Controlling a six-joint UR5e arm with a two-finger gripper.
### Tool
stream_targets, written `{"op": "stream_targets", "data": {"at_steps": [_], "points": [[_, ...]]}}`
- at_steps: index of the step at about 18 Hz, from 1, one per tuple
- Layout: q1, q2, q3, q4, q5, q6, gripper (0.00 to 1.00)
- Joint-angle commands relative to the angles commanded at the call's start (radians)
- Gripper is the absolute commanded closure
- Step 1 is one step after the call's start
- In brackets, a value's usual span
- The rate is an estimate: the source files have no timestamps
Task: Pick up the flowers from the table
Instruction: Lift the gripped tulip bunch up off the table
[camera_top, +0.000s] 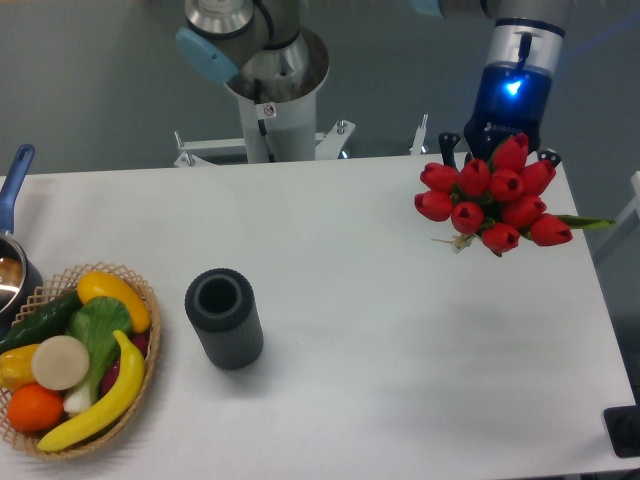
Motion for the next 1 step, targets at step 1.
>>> {"op": "stream_targets", "data": {"at_steps": [1], "points": [[0.0,0.0,0.0,-0.002,-0.006,0.0,0.61]]}}
